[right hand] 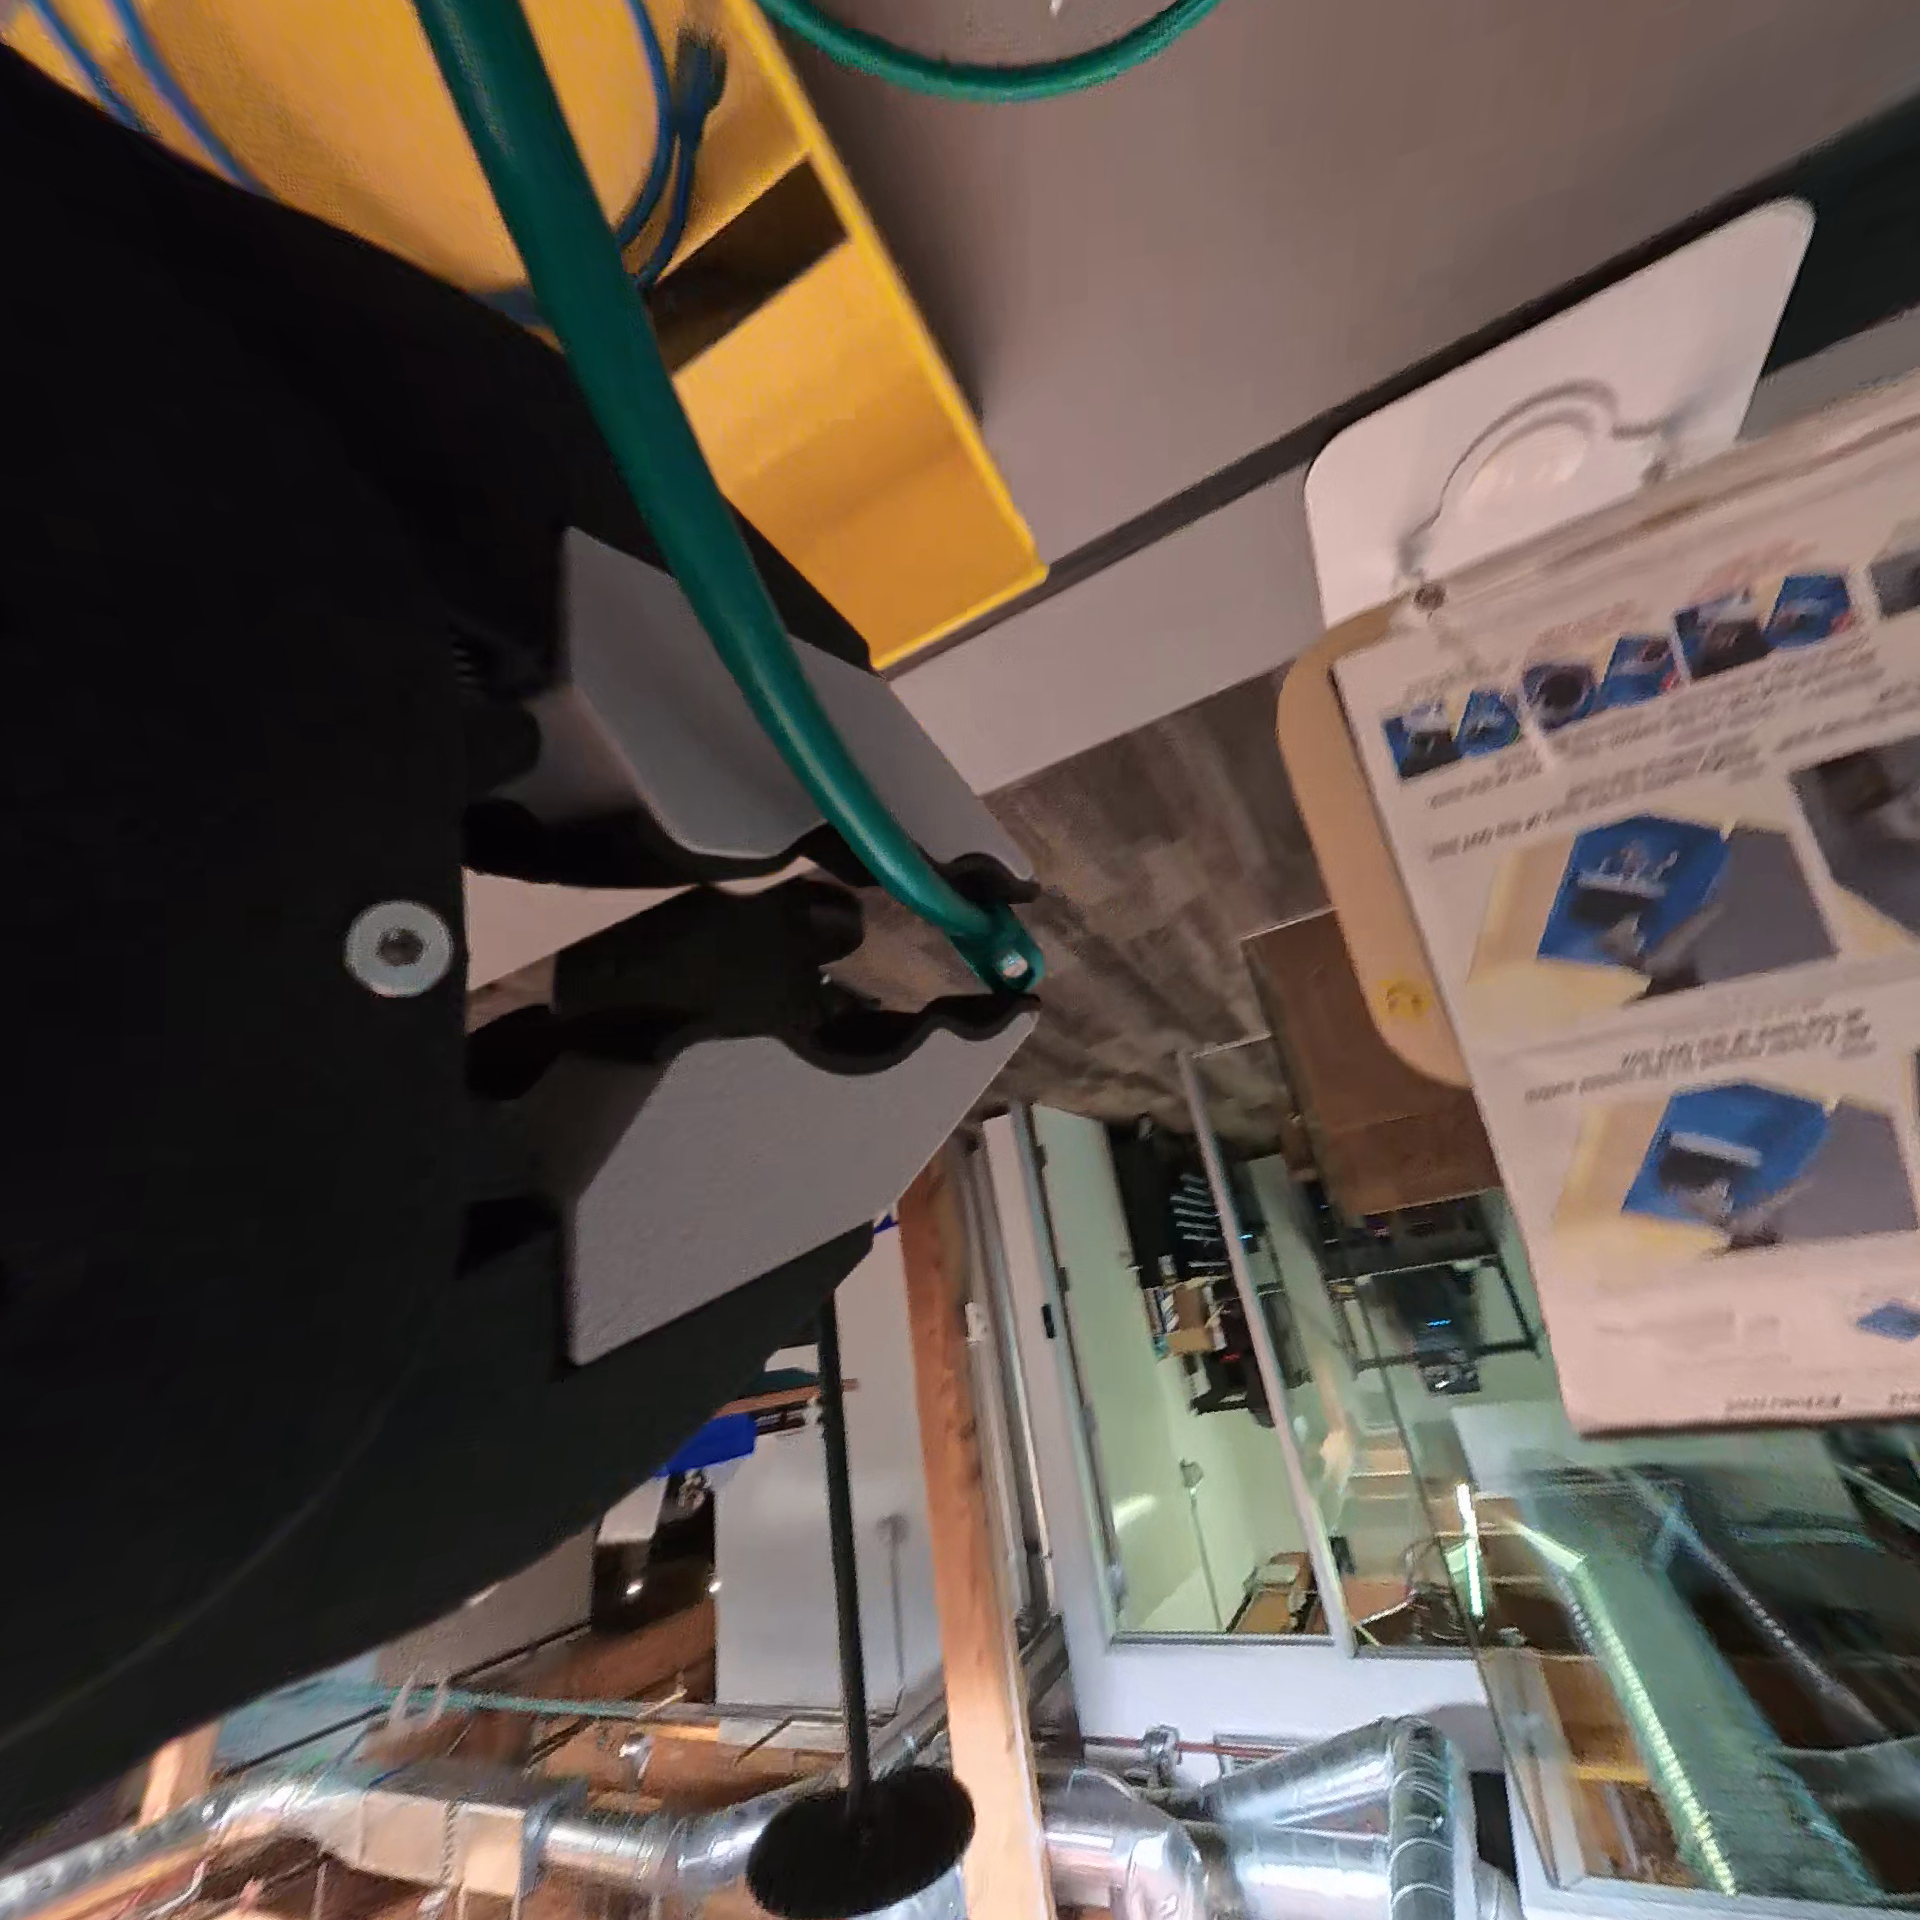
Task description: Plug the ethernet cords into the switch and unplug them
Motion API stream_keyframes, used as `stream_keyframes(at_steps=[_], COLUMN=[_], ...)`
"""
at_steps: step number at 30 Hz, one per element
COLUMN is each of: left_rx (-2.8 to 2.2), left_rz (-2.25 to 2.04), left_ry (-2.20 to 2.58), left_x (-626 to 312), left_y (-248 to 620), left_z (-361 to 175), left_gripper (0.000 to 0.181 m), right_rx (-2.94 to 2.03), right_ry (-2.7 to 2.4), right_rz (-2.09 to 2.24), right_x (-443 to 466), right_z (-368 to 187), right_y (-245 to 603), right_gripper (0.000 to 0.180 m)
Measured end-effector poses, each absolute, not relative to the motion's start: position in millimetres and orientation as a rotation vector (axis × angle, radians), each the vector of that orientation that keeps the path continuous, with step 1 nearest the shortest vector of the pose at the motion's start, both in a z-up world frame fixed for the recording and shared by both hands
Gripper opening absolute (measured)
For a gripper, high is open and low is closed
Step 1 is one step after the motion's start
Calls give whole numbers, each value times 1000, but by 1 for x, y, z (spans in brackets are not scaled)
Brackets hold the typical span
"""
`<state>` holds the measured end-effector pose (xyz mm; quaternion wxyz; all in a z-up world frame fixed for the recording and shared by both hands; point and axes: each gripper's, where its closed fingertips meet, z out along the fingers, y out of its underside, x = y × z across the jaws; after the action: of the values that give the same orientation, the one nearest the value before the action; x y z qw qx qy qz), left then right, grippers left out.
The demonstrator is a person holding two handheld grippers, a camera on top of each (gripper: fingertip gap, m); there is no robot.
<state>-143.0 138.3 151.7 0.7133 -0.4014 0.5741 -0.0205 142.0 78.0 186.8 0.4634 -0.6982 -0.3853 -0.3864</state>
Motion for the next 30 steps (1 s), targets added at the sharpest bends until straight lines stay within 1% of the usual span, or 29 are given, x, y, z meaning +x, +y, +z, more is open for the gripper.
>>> stream_keyframes(at_steps=[3, 7, 11, 16, 18, 21, 26, 30], left_rx=[-881, -859, -848, -847, -846, -848, -863, -884], left_rz=[-37, -18, -29, -36, -40, -28, -15, -12], left_ry=[1270, 1286, 1302, 1315, 1323, 1343, 1376, 1397], left_x=[-140, -132, -126, -120, -117, -111, -100, -88], left_y=[136, 130, 125, 122, 121, 121, 122, 123], left_z=[153, 152, 151, 149, 147, 143, 133, 125], left_gripper=[33, 32, 33, 33, 33, 33, 33, 33], right_rx=[-1759, -1854, -1906, -1927, -1953, -2062, -2293, -2492], right_ry=[-941, -853, -730, -605, -654, -675, -797, -903], right_rz=[-985, -1035, -1079, -1126, -1068, -1090, -1017, -979], right_x=[163, 209, 246, 274, 270, 282, 287, 289], right_z=[235, 278, 305, 323, 312, 278, 185, 97], right_y=[75, 61, 40, 16, 12, 6, 9, 11], right_gripper=[18, 18, 17, 17, 17, 17, 18, 17])
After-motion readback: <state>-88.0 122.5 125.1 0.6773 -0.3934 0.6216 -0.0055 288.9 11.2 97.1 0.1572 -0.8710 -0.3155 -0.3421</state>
